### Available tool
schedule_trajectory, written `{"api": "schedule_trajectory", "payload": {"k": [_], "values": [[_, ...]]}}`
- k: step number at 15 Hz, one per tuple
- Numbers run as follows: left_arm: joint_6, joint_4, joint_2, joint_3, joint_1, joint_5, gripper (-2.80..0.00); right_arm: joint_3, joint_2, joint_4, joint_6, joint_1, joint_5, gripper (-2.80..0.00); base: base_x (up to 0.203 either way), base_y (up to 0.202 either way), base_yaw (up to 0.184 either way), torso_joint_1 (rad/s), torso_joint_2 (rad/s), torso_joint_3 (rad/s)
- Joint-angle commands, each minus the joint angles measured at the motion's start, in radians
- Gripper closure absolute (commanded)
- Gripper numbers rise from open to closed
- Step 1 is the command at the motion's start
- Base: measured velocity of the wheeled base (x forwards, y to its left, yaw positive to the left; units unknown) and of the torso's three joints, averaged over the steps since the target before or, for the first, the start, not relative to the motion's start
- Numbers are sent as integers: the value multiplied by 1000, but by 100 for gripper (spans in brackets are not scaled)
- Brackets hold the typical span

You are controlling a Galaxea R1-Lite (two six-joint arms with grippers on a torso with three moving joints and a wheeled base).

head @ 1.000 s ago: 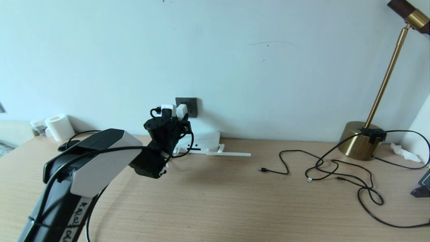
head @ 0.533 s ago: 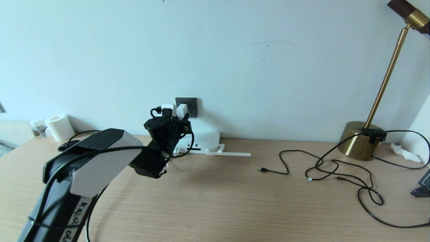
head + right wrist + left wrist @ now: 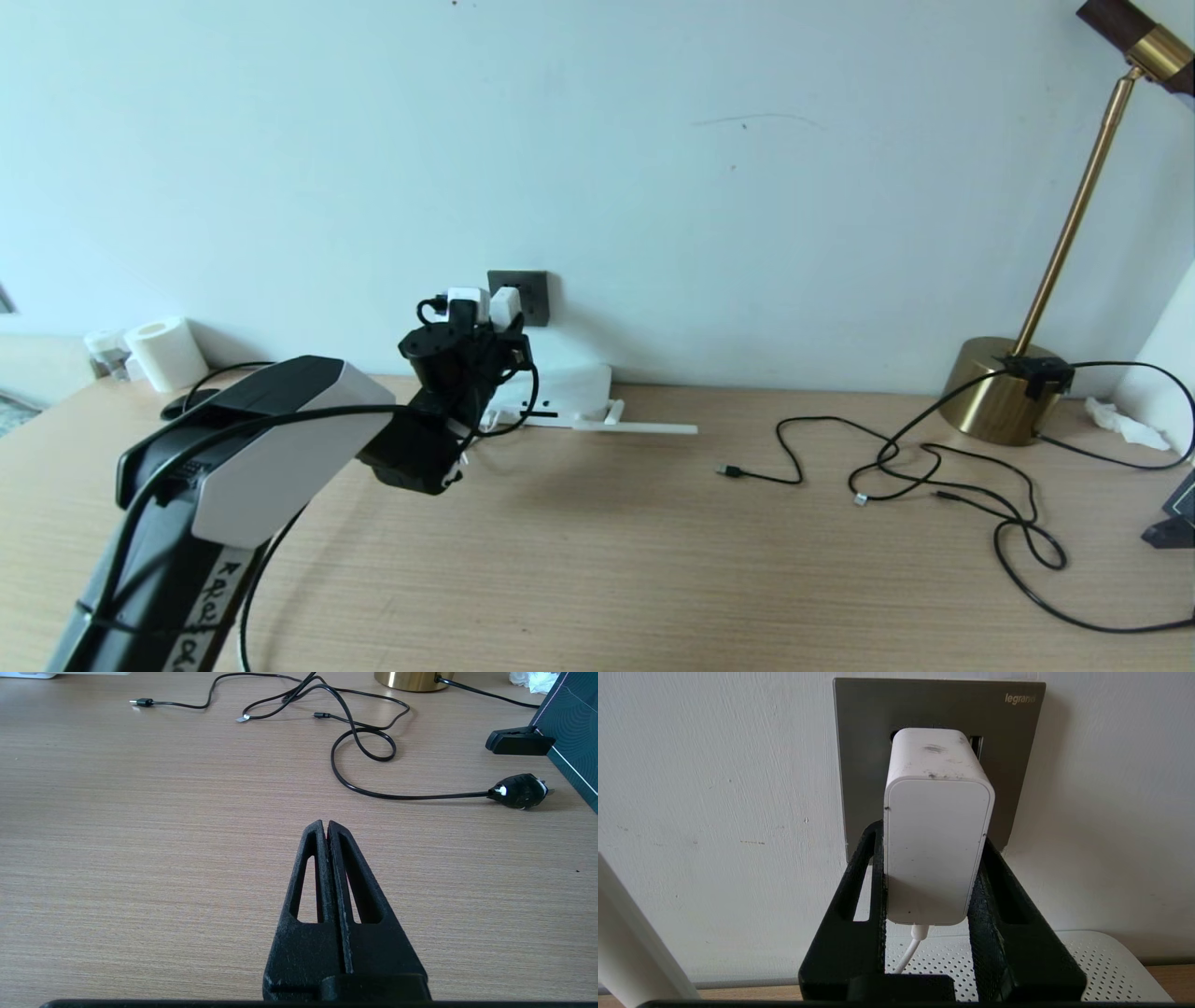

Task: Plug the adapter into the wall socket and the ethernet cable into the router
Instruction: Plug plug into socket

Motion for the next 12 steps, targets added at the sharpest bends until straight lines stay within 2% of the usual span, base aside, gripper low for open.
{"api": "schedule_trajectory", "payload": {"k": [1, 12], "values": [[0, -6, 0, -2, -1, 1, 0, 0, 0, 1, 0, 0, 0, 0, 0, 0, 0, 0, 0, 0], [0, 4, 16, -37, 2, 1, 0, 0, 0, 1, 0, 0, 1, 0, 0, 0, 0, 0, 0, 0]]}}
